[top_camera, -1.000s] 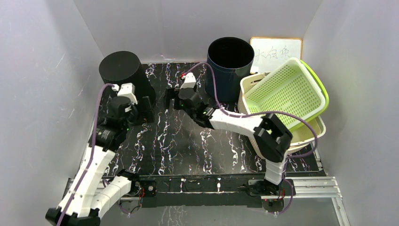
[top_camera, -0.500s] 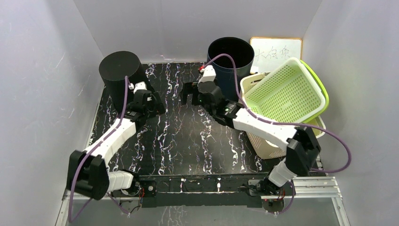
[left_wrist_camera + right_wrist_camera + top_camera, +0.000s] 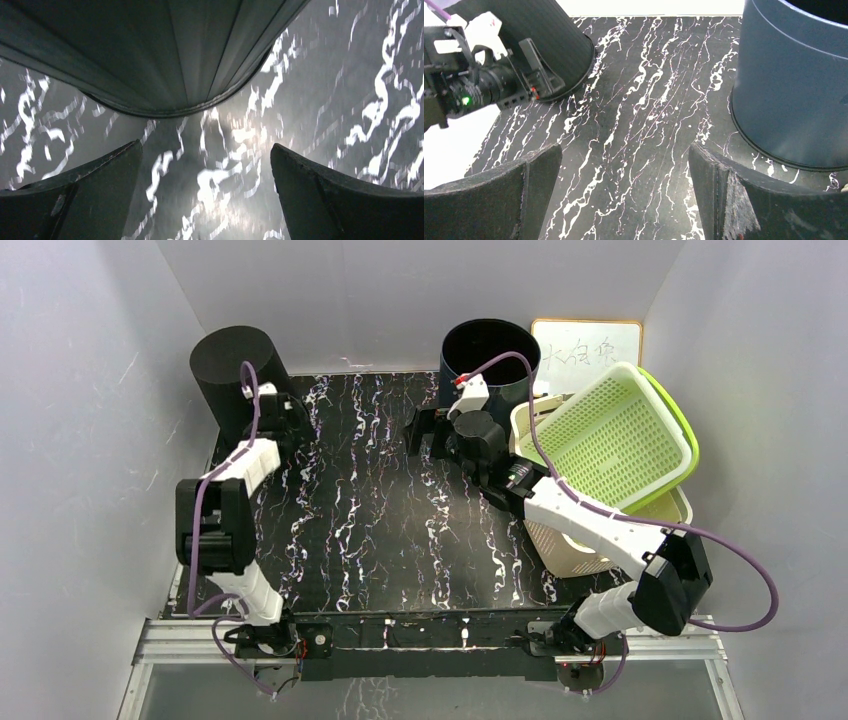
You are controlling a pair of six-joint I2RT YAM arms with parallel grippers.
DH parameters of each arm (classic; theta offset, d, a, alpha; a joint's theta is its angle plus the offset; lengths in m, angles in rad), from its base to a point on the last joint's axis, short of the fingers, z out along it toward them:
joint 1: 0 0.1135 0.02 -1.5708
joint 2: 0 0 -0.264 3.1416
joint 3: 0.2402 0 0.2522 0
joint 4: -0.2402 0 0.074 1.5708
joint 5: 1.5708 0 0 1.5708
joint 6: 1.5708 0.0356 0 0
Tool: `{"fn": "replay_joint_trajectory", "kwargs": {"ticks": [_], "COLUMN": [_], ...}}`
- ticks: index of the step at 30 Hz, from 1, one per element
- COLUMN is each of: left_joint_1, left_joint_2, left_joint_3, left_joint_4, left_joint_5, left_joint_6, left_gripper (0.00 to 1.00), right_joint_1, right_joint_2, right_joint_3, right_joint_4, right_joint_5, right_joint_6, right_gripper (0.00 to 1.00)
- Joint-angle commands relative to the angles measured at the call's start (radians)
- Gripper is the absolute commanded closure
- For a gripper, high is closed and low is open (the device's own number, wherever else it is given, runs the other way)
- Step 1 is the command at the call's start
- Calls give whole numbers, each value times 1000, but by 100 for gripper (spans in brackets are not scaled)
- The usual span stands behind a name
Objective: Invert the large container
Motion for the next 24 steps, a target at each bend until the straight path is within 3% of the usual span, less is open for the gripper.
{"fn": "replay_joint_trajectory", "kwargs": {"ticks": [1, 10, 15, 24], "left_joint_1": [77, 132, 156, 155], "left_joint_2": [100, 339, 444, 236], "left_joint_3": [132, 322, 502, 359], "left_joint_4": [105, 235, 97, 9], "left_joint_5": [11, 154, 283, 336], "left_joint_6": [81, 171, 167, 158], "left_gripper": [2, 2, 2, 2], "right_joint_1": [-16, -19, -24, -30], "right_joint_2": [-23, -45, -19, -4], "right_joint_3": [3, 18, 31, 83], "right_joint_4": [63, 29, 0, -58], "right_joint_5": [-9, 41, 36, 43], "right_joint_6": [-34, -100, -139, -204], "right_gripper": [2, 2, 2, 2]}}
